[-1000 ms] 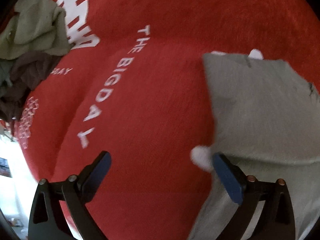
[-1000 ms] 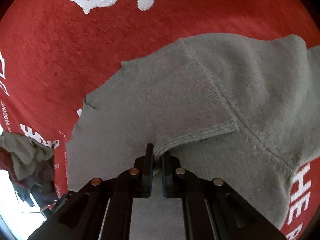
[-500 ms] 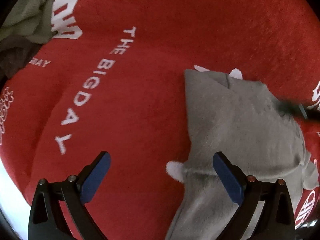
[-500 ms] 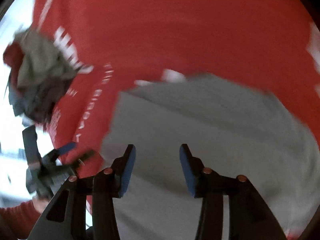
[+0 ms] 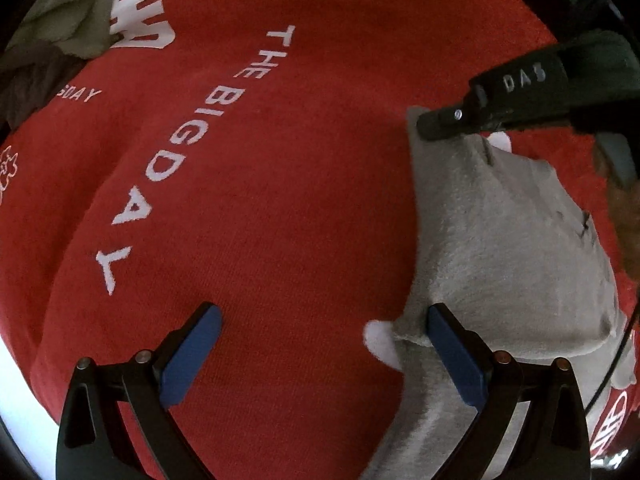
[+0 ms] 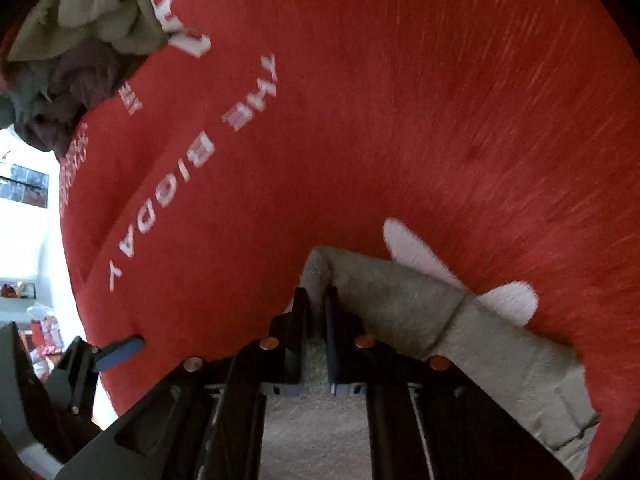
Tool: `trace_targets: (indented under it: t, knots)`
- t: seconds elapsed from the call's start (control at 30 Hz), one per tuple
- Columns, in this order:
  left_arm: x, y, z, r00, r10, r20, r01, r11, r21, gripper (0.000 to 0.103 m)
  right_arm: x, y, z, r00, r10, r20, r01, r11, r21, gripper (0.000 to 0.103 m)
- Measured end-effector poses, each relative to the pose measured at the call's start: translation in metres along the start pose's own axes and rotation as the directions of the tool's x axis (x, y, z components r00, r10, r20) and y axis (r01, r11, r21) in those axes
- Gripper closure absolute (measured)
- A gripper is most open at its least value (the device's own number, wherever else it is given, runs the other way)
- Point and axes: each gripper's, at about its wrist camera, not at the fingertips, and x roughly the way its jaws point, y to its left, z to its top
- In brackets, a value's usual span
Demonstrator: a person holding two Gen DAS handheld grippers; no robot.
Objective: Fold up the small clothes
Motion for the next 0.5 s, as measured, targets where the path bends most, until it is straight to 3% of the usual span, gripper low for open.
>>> trace_targets:
  t: [0.13, 0.2, 0.27, 0.3, 0.4, 0.5]
  knots:
    - [0.001, -0.004, 0.002, 1.000, 0.020, 0.006, -0.021, 0.999, 0.039, 0.000, 0.023, -0.006, 0.004, 0.999, -0.035, -0.019, 0.036, 0.998, 0.059, 0.094]
    - [-0.001, -0.001, 0.003, 1.000, 0.013, -0.010, -0.013, 1.000, 0.028, 0.000, 0.015, -0.009, 0.001, 0.999, -0.041, 0.027, 0.037, 0.993, 0.113, 0.083]
    - [-0.005, 0.003, 0.005, 1.000, 0.015, -0.016, -0.015, 1.000, 0.016, 0.000, 0.000, -0.012, -0.009, 0.998, -0.037, 0.042, 0.030, 0.988, 0.152, 0.058]
    - [-0.009, 0.005, 0.005, 1.000, 0.021, -0.017, -0.021, 1.000, 0.014, 0.000, -0.009, -0.014, -0.016, 0.998, -0.027, 0.052, 0.018, 0.987, 0.158, 0.056]
    - [-0.021, 0.005, 0.004, 1.000, 0.024, -0.020, -0.024, 1.000, 0.018, 0.000, -0.046, -0.029, -0.058, 0.996, -0.003, 0.091, -0.016, 0.976, 0.216, 0.057]
    - [-0.031, -0.004, 0.001, 0.999, 0.030, -0.024, -0.029, 0.998, 0.053, 0.000, -0.079, -0.056, -0.123, 0.994, -0.014, 0.104, -0.021, 0.945, 0.328, 0.056]
